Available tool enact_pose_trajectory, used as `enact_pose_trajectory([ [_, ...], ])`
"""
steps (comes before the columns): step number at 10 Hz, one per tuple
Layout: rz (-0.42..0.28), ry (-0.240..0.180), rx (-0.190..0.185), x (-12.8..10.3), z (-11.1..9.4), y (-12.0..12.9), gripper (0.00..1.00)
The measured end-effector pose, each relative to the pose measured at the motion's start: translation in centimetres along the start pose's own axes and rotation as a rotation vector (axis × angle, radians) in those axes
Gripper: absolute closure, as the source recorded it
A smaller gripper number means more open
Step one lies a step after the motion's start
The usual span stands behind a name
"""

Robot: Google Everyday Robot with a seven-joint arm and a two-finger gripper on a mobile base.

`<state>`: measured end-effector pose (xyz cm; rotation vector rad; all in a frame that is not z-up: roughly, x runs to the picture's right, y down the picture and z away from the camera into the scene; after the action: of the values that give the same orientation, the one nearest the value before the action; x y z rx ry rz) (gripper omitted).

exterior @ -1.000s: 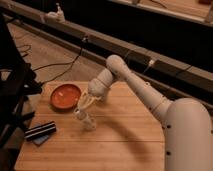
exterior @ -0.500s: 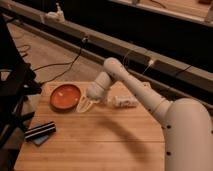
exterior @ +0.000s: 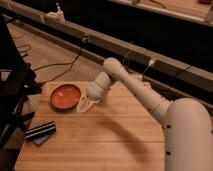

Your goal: Knock the bottle over

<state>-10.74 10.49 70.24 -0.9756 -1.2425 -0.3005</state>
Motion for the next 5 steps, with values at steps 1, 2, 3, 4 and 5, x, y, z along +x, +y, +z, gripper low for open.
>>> enact_pose_trajectory([
  [1, 0.0, -0.001, 0.001, -0.05, -0.03, 0.0, 0.51],
  [2, -0.001, 0.0, 0.0, -0.04, 0.01, -0.03, 0.39],
  [3, -0.001, 0.0, 0.0, -0.03, 0.01, -0.02, 0.28],
  [4, -0.001, 0.0, 0.0, -0.05, 0.0, -0.03, 0.22],
  [5, -0.001, -0.002, 0.0, -0.06, 0.03, -0.03, 0.2],
])
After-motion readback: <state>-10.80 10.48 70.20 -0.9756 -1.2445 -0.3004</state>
